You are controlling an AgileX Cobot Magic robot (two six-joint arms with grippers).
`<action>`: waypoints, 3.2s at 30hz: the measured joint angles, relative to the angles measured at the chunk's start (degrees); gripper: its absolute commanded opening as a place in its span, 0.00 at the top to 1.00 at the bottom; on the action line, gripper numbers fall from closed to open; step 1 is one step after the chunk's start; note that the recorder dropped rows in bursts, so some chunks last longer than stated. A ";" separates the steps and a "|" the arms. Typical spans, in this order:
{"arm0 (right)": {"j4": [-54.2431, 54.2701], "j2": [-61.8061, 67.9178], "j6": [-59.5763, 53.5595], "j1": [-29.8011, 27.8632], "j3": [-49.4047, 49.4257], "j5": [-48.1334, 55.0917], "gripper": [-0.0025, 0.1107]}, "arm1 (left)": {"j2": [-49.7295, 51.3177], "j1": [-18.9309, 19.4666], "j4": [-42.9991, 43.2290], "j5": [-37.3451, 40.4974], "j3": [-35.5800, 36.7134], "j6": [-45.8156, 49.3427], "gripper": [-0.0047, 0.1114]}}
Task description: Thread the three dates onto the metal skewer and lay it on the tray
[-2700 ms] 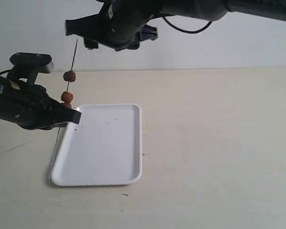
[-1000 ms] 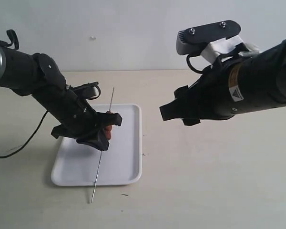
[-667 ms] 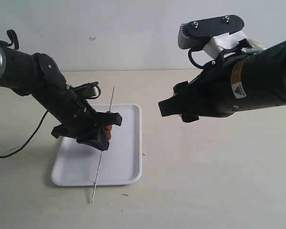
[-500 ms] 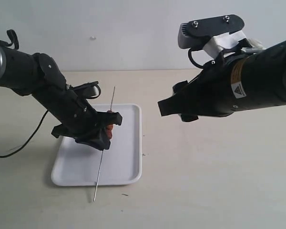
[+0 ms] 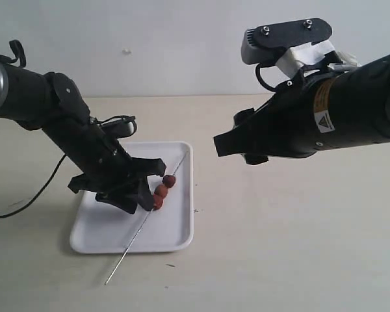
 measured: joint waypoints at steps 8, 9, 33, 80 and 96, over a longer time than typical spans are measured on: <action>0.03 0.00 -0.54 0.00 0.00 0.00 0.45 | -0.80 0.00 1.37 -0.67 0.00 1.12 0.65; 0.03 0.00 -0.65 0.00 0.00 0.00 0.45 | -1.76 0.00 2.10 -0.67 0.00 1.25 0.65; 0.97 -19.86 -3.00 0.00 13.05 -13.32 0.98 | -54.89 0.00 3.05 -42.60 43.28 7.53 0.96; 0.40 -63.86 -9.25 -19.90 35.97 -11.37 0.98 | -103.98 0.00 4.02 -47.88 73.97 6.43 0.96; -5.15 -77.09 -10.15 -42.21 49.52 -10.48 0.98 | -103.98 0.00 4.26 -47.27 73.97 6.43 0.96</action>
